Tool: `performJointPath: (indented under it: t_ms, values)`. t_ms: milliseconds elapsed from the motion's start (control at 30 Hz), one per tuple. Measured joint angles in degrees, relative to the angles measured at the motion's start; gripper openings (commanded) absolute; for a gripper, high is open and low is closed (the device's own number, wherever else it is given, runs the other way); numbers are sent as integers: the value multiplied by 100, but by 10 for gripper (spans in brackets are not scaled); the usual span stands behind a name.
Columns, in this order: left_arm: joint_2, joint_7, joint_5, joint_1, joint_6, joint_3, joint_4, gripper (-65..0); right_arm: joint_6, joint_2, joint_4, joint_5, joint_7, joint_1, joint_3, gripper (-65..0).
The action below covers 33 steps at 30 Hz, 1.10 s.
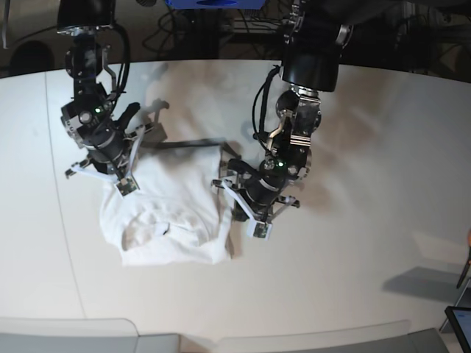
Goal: Fold the T-shirt properly
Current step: 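Pinch the shirt's folded edge with both grippers and press it down, then drag the folded edge with both grippers to square the folded shirt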
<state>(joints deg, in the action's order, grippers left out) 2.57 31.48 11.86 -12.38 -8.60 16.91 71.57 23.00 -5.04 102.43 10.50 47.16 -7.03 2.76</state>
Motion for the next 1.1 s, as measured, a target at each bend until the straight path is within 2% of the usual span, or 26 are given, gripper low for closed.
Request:
performJointPath:
  t_ms: [167,267,367,467,667,833,900,967,1100]
  values:
    - [-2,46,-2,195,20,-26,938,-650,11,24,442,-9,24,81,26,-634]
    - [46,424,-4,273,9,9,1495,-650,11,7,437,-4,37,258,26,-634]
    - [278,522,0,374,4,26,1834,-650,7,-15,428,-4,31,452,24,-634]
    - [498,540,13,496,-26,140,1873,-650,-13,-15,348,-9,20,597,11,-634]
    - [535,551,0,619,-39,977,1687,-650,-35,-13,-820,-11,-22,1054,-2,-634]
    - [535,509,-20,756,-33,1023,1543,-650,-48,-13,-1475,13,-345,1080,0,-634]
    - [417,522,-72,872,13,988,1436,-650,-50,-13,-1574,13,-435,1102,-2,-634]
    - [127,525,-9,1038,-42,1032,1429,-650,-48,-20,-1580,13,-455,1115,-11,-635]
    - [-234,409,61,1189,-66,988,1458,-650,4,-90,-1355,-17,-417,1084,-11,-635]
